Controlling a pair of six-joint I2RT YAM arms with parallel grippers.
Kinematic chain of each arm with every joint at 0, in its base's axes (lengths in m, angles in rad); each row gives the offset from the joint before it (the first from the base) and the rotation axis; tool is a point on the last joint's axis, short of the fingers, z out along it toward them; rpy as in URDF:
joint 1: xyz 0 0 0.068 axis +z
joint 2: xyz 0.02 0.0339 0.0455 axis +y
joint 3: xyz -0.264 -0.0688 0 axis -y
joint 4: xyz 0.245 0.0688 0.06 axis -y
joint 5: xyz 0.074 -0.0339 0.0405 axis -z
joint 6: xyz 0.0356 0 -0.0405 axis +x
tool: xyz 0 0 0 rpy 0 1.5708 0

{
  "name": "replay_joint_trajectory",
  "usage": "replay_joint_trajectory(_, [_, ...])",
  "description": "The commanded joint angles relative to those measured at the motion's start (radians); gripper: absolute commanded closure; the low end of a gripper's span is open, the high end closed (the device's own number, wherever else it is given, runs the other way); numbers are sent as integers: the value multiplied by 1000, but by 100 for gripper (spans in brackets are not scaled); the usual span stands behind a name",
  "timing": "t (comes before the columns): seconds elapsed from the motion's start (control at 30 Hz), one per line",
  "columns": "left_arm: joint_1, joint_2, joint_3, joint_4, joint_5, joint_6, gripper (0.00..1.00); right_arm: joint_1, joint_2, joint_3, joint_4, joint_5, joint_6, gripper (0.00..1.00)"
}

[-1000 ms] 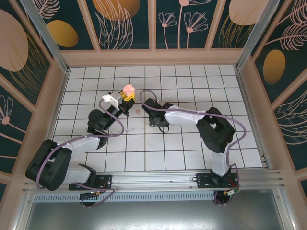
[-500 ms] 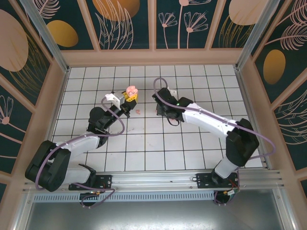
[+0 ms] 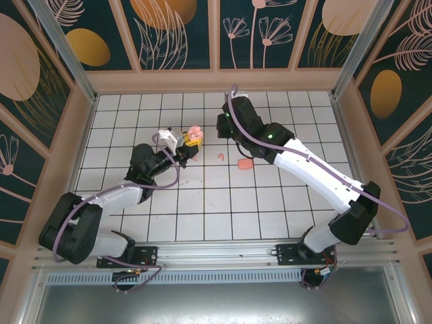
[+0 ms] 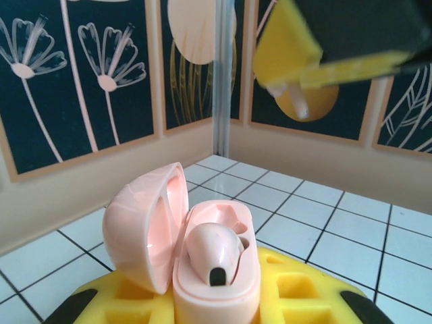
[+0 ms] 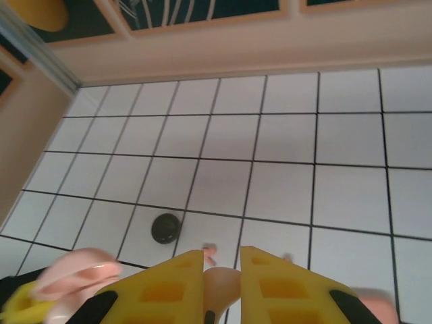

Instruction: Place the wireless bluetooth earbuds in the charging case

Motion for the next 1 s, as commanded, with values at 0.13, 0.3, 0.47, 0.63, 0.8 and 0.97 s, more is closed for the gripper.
replay_joint_trajectory(0.13, [-23,47,80,-14,101,-3,100,79,-45,-30,134,-5,-115,83])
replay_joint_trajectory(0.3, [-34,54,104,-21,123,-3,100,117,-67,-94,211,13,-138,83])
replay_joint_trajectory(0.47, [-38,48,111,-19,125,-7,100,124,-67,-126,234,19,-126,83])
replay_joint_trajectory(0.63, [-39,40,112,-19,126,-6,100,126,-68,-143,244,28,-118,83])
replay_joint_trajectory(0.8, [-40,31,112,-19,130,-6,100,124,-67,-154,248,45,-117,83])
replay_joint_trajectory(0.97, [-43,25,112,-12,138,-13,100,121,-65,-165,257,64,-116,83])
